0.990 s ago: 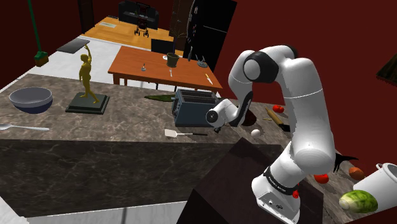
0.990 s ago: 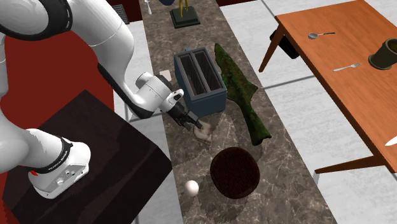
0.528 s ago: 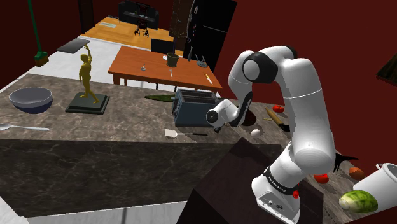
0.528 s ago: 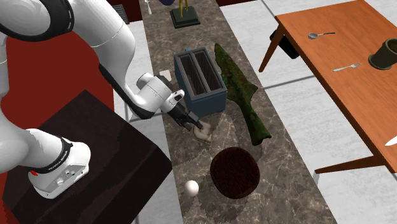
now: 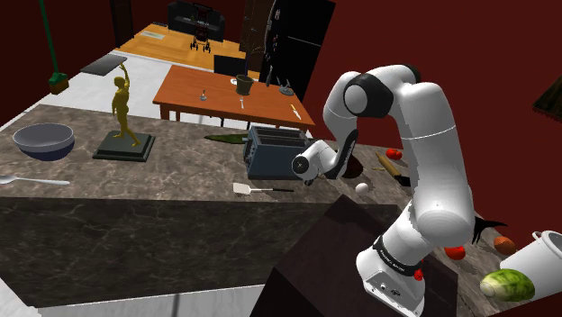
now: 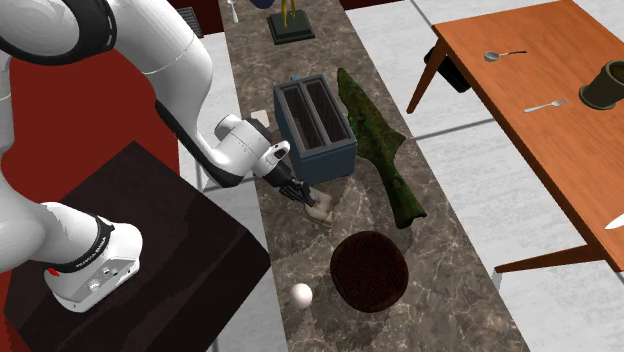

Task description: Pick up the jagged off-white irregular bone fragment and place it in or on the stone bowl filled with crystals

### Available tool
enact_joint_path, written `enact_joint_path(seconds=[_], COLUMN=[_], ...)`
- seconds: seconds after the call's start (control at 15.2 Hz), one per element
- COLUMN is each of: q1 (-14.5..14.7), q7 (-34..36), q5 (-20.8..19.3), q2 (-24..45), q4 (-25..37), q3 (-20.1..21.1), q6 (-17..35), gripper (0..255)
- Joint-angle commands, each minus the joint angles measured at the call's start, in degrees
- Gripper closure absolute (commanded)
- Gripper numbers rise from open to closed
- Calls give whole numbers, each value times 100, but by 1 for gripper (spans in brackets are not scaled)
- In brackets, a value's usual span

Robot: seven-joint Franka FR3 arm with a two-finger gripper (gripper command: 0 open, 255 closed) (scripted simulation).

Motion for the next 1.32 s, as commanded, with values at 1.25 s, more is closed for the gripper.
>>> enact_joint_path(seconds=[1.25], q1=[209], q7=[-1214], q5=[428], q2=[-1645], q4=[-855], q3=[-339], q6=[-193], gripper=[255])
